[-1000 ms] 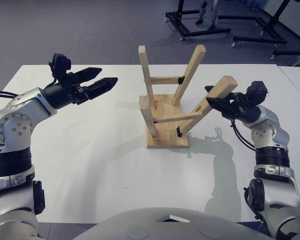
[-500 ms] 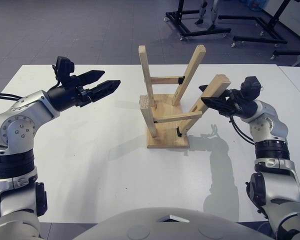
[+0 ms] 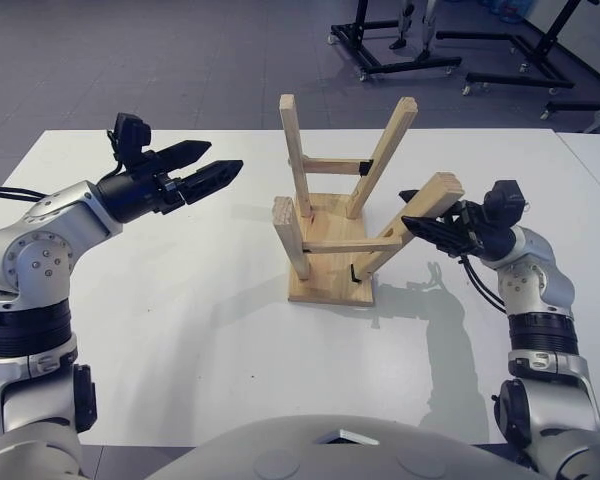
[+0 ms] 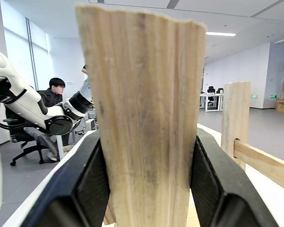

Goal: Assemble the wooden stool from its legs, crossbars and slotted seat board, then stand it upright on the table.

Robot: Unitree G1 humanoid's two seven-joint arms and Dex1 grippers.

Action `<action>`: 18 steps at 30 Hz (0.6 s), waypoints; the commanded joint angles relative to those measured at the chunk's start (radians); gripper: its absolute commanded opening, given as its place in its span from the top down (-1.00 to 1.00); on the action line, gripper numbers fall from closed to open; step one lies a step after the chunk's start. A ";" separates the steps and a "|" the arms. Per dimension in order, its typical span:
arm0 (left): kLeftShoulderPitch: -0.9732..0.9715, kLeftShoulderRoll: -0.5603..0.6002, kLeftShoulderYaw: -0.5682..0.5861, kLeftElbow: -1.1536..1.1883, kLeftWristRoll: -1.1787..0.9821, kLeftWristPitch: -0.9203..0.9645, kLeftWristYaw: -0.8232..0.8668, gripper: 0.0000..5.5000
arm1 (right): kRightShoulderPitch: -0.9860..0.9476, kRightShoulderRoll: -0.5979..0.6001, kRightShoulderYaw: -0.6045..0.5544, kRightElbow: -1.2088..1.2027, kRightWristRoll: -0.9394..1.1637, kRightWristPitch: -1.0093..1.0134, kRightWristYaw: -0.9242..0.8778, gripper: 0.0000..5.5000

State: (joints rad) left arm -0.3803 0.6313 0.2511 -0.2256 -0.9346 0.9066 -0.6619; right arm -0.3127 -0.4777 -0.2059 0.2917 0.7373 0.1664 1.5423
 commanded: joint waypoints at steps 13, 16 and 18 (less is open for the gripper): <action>0.016 -0.008 0.000 -0.018 -0.008 0.026 0.006 -0.96 | 0.234 0.049 -0.011 -0.245 -0.025 -0.099 -0.128 0.24; 0.017 -0.009 -0.003 -0.018 -0.008 0.027 0.004 -0.96 | 0.261 0.053 -0.004 -0.277 -0.025 -0.116 -0.153 0.24; 0.017 -0.010 -0.003 -0.017 -0.007 0.027 0.003 -0.96 | 0.275 0.049 -0.006 -0.282 -0.020 -0.119 -0.163 0.24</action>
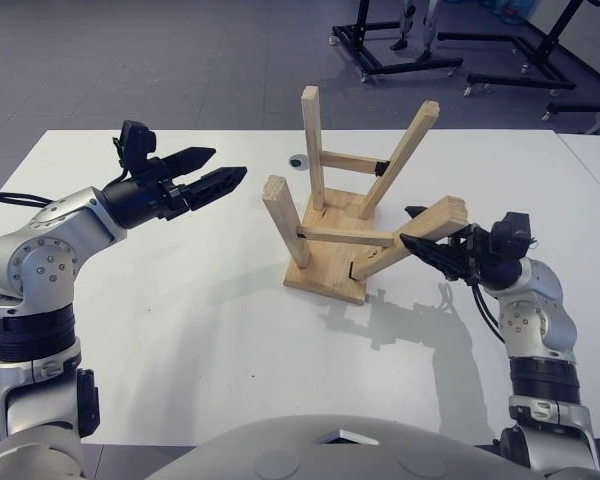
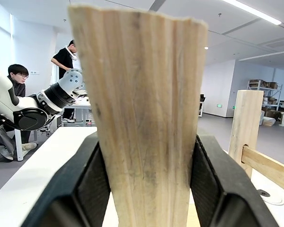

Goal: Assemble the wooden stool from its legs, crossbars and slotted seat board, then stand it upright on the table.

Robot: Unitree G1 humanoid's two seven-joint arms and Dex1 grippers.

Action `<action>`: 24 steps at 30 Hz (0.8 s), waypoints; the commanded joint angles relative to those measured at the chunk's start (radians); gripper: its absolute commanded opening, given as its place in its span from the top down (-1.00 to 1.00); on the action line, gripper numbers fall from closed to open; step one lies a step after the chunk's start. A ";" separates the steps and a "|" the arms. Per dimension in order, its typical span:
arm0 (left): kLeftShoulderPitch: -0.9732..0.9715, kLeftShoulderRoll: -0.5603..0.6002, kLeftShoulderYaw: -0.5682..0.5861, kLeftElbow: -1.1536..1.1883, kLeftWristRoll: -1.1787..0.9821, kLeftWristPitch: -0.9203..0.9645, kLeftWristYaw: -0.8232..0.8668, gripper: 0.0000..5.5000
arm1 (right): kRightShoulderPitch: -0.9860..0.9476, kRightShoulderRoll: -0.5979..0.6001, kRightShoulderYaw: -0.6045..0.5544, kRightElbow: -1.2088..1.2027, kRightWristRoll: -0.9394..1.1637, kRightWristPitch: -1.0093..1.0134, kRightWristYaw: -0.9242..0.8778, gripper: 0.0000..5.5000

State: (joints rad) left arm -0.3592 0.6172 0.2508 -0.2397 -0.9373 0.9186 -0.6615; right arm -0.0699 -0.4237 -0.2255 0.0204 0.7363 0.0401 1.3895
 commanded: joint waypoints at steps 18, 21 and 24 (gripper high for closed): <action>-0.043 0.022 0.043 0.049 0.007 -0.015 0.062 -0.96 | 0.033 0.017 0.084 -0.024 -0.067 -0.083 -0.107 0.24; -0.120 0.055 0.081 0.094 0.032 -0.033 0.079 -0.96 | 0.019 0.020 0.095 -0.030 -0.064 -0.078 -0.121 0.24; -0.281 0.088 0.137 0.190 0.036 -0.034 0.141 -0.96 | 0.012 0.035 0.119 -0.037 -0.080 -0.082 -0.144 0.24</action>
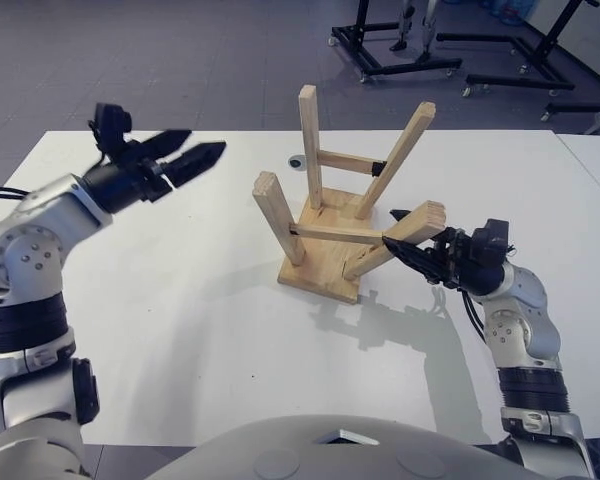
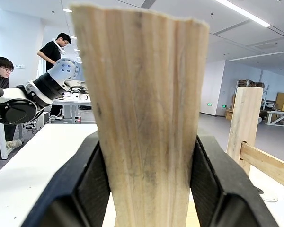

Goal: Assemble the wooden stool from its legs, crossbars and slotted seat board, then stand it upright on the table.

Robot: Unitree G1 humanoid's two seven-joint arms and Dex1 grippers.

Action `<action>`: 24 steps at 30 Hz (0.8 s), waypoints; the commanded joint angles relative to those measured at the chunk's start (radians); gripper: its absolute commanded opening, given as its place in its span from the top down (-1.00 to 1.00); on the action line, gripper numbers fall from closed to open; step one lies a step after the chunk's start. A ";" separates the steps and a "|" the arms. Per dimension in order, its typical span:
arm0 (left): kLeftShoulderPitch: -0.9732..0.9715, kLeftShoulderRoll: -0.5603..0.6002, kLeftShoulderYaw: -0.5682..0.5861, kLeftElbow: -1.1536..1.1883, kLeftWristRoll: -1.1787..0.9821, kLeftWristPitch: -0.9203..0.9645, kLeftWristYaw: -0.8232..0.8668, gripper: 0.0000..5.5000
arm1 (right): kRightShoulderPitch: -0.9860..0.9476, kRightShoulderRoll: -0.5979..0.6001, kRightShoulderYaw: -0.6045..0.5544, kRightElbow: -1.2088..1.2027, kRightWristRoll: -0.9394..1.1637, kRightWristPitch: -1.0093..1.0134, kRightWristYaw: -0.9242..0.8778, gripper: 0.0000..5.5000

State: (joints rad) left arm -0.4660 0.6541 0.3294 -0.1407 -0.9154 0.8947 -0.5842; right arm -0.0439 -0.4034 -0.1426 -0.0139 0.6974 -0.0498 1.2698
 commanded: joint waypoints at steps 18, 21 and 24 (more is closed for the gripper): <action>-0.333 -0.327 0.022 -0.150 -0.485 0.177 0.897 -0.96 | -0.275 0.169 0.177 0.181 -0.311 -0.162 -0.321 0.24; -0.299 -0.328 -0.022 -0.176 -0.545 0.175 0.933 -0.96 | -0.337 0.189 0.175 0.221 -0.322 -0.172 -0.353 0.24; -0.242 -0.355 -0.063 -0.192 -0.648 0.147 0.991 -0.86 | -0.368 0.210 0.189 0.232 -0.320 -0.169 -0.360 0.24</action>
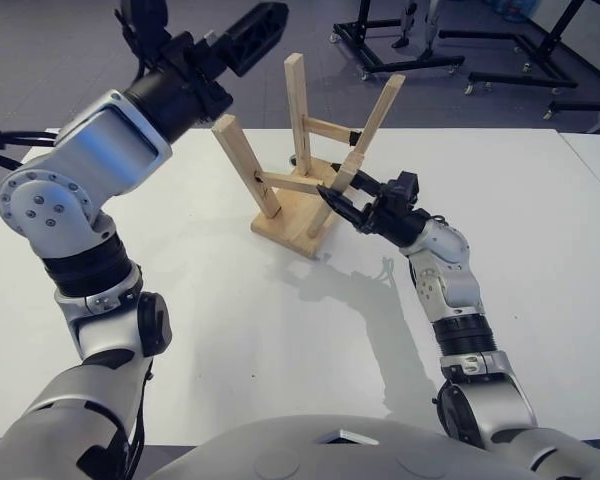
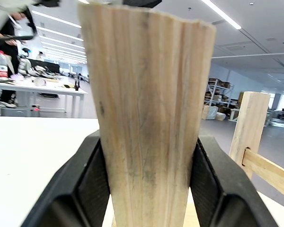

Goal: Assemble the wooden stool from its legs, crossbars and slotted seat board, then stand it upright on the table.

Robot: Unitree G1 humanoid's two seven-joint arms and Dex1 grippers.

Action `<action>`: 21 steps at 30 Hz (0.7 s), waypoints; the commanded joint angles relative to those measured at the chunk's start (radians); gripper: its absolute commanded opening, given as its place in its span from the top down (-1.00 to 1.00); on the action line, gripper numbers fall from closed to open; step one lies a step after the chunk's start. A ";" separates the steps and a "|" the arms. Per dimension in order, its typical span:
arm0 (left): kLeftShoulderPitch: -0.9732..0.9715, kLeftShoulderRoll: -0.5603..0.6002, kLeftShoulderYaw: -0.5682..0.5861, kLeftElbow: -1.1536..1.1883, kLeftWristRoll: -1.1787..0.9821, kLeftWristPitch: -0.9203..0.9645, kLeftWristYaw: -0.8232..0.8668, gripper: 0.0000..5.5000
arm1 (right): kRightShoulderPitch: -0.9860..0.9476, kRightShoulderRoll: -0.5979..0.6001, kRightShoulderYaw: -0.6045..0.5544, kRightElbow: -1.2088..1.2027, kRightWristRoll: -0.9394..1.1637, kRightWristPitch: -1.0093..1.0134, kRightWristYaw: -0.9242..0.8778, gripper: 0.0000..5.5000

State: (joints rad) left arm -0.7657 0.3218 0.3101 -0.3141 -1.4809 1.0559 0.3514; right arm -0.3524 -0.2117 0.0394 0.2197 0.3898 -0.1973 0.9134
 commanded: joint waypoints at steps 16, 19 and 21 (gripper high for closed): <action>0.179 -0.007 -0.175 -0.027 0.005 -0.111 -0.001 0.08 | 0.141 0.001 -0.040 -0.011 0.045 -0.051 0.042 0.24; 0.206 -0.008 -0.195 -0.034 0.037 -0.106 -0.028 0.24 | 0.172 0.017 -0.025 -0.013 0.054 -0.063 0.054 0.24; 0.217 -0.016 -0.209 -0.033 0.058 -0.108 -0.039 0.35 | 0.176 0.025 -0.015 -0.017 0.052 -0.069 0.055 0.24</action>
State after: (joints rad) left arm -0.5618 0.3038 0.1212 -0.3415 -1.4466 0.9515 0.3216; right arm -0.2128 -0.1869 0.0023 0.1877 0.4550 -0.2871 0.9574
